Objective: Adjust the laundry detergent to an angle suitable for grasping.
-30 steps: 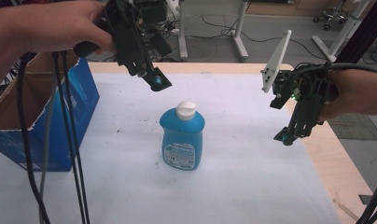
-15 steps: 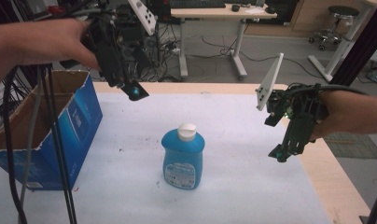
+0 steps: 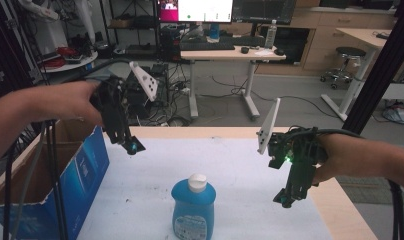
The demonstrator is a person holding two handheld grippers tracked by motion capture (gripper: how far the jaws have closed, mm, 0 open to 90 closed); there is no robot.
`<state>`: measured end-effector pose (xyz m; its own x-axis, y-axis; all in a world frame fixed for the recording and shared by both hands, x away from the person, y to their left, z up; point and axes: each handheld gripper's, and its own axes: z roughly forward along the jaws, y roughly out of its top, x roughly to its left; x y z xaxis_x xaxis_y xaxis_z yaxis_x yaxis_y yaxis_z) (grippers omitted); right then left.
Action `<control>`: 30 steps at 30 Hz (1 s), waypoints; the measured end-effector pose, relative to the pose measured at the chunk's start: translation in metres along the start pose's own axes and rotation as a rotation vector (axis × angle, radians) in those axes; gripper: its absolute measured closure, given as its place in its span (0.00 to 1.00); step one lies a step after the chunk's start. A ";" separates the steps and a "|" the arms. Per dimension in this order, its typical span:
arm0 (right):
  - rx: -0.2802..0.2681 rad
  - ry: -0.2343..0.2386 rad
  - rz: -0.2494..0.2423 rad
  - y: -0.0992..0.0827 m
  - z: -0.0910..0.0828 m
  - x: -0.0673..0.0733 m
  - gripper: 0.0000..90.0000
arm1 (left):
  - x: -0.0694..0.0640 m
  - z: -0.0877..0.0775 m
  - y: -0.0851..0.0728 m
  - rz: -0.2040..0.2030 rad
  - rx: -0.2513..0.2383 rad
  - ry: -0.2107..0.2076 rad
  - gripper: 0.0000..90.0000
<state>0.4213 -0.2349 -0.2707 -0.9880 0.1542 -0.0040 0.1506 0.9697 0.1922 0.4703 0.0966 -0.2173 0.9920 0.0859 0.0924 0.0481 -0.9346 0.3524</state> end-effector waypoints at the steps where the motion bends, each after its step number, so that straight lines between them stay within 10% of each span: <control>1: 0.003 0.007 0.010 0.001 0.000 0.000 0.12 | 0.000 0.001 -0.001 0.002 0.012 0.000 0.04; 16: -0.005 0.014 -0.004 0.015 -0.001 0.000 0.12 | 0.012 0.016 -0.008 0.021 0.041 0.058 0.04; 30: -0.003 0.021 -0.017 0.021 0.003 -0.001 0.12 | 0.022 0.051 -0.014 -0.004 0.090 0.004 0.04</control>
<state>0.4258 -0.2142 -0.2700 -0.9910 0.1332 0.0133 0.1332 0.9716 0.1955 0.4969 0.0937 -0.2676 0.9912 0.0914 0.0953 0.0629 -0.9614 0.2680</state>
